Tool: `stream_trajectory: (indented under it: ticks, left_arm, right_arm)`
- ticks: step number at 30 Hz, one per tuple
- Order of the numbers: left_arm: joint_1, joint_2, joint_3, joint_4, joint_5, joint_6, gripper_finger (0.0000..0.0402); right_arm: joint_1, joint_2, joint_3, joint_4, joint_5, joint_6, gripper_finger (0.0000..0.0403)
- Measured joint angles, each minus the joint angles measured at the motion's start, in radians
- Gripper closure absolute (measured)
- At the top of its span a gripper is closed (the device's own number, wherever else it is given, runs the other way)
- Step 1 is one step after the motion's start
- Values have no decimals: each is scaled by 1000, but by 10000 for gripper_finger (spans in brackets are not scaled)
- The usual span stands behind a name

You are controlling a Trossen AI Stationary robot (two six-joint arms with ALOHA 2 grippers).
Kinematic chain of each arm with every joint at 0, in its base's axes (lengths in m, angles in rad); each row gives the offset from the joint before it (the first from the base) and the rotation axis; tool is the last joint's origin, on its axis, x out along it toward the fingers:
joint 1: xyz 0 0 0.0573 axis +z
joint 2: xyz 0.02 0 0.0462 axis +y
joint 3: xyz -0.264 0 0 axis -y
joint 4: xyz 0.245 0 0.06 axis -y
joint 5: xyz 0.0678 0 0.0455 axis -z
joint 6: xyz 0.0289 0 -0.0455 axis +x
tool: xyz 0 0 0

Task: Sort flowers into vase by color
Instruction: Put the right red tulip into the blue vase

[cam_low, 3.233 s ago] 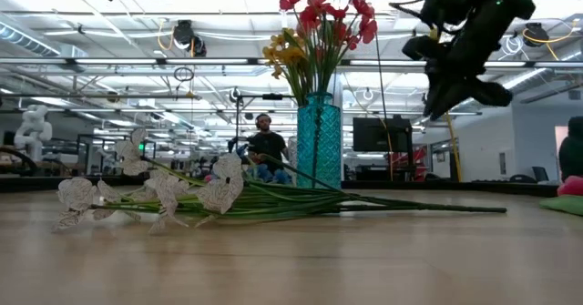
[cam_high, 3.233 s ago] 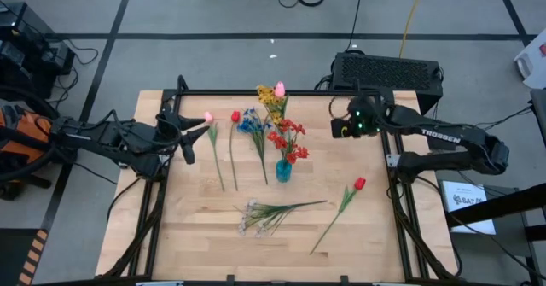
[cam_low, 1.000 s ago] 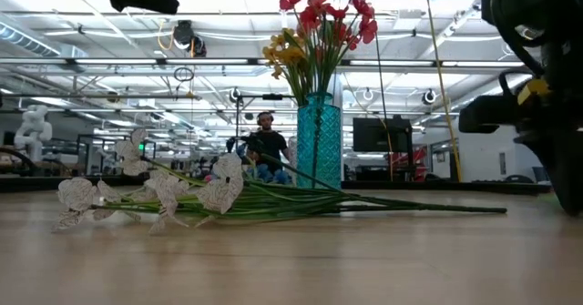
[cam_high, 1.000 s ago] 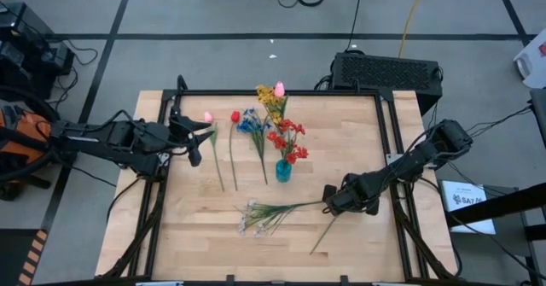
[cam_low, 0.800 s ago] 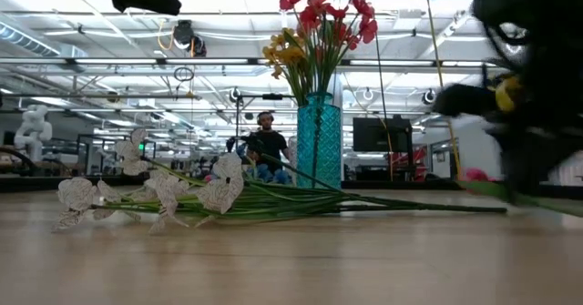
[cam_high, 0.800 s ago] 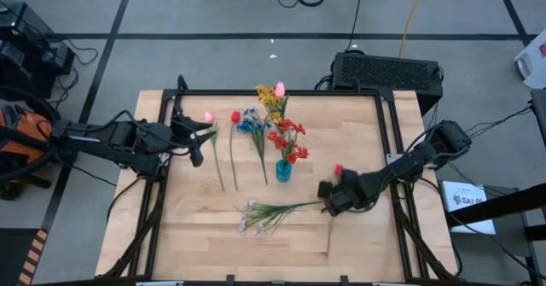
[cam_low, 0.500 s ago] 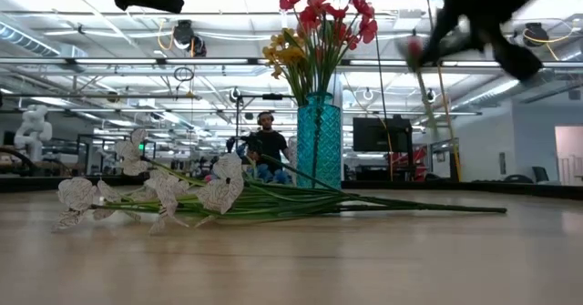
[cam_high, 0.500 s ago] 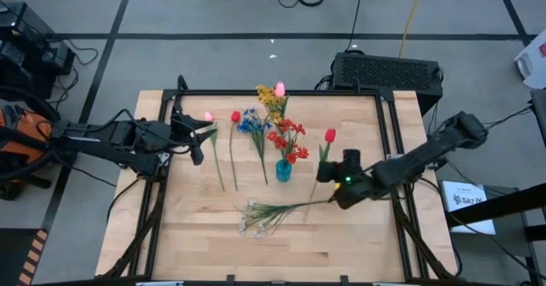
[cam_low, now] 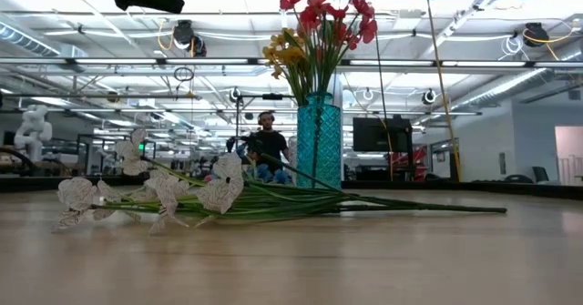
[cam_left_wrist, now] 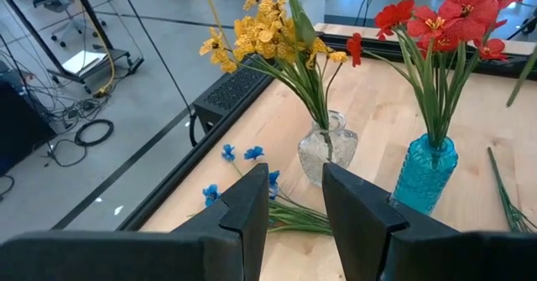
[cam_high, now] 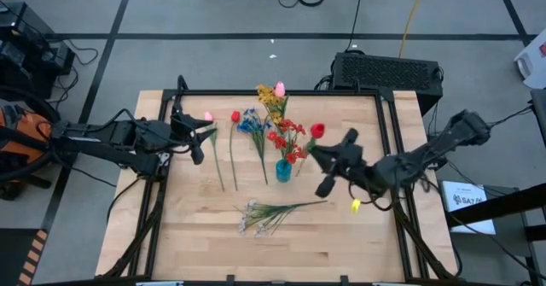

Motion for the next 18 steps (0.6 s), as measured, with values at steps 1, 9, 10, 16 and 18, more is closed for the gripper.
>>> stream_trajectory:
  ticks: [1, 9, 10, 16, 18]
  left_arm:
    - [0, 0, 0, 0, 0, 0, 279]
    - [0, 0, 0, 0, 0, 0, 279]
    - [0, 0, 0, 0, 0, 0, 279]
    - [0, 0, 0, 0, 1, -1, 279]
    - [0, 0, 0, -1, 1, -1, 279]
  right_arm:
    - [-11, 22, 0, 50, -29, -39, 402]
    - [-77, 178, -1, 194, -59, -144, 402]
    - [-82, 190, -1, 196, -57, -143, 403]
    - [-108, 225, -1, 210, -56, -140, 403]
    - [-113, 233, -1, 208, -55, -126, 403]
